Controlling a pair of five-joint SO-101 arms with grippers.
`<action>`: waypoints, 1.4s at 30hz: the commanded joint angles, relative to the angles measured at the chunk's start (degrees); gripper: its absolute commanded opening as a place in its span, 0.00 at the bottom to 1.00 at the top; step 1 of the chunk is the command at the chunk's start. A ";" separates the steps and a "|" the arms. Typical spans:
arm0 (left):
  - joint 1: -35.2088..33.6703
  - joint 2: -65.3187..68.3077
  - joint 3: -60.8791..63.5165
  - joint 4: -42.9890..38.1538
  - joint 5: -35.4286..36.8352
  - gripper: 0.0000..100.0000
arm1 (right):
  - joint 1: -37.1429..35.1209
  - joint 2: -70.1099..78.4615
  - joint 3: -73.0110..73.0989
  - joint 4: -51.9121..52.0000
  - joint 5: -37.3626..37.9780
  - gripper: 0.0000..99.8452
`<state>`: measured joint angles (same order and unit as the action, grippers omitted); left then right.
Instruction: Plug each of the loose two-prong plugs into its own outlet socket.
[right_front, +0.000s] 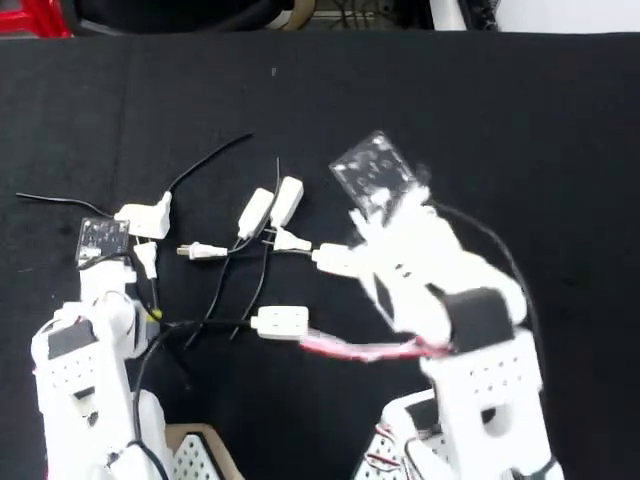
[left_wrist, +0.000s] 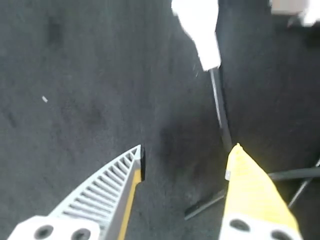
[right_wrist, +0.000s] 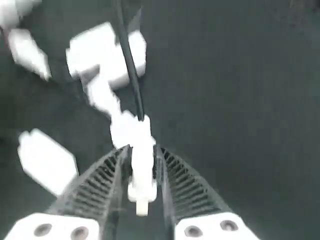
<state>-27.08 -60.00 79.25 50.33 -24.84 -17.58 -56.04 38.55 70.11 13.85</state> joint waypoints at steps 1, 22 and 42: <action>4.79 -9.67 -1.54 4.04 0.53 0.27 | -3.87 -2.59 5.67 -16.00 -9.76 0.01; 32.13 -45.01 12.09 -5.19 15.47 0.27 | -23.65 -1.80 23.16 -46.51 -26.11 0.01; 33.71 -44.57 9.63 -5.89 17.85 0.27 | -25.14 -1.71 39.52 -64.26 -37.01 0.01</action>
<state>5.98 -104.13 91.82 45.76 -7.78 -41.76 -57.45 81.10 2.51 -21.93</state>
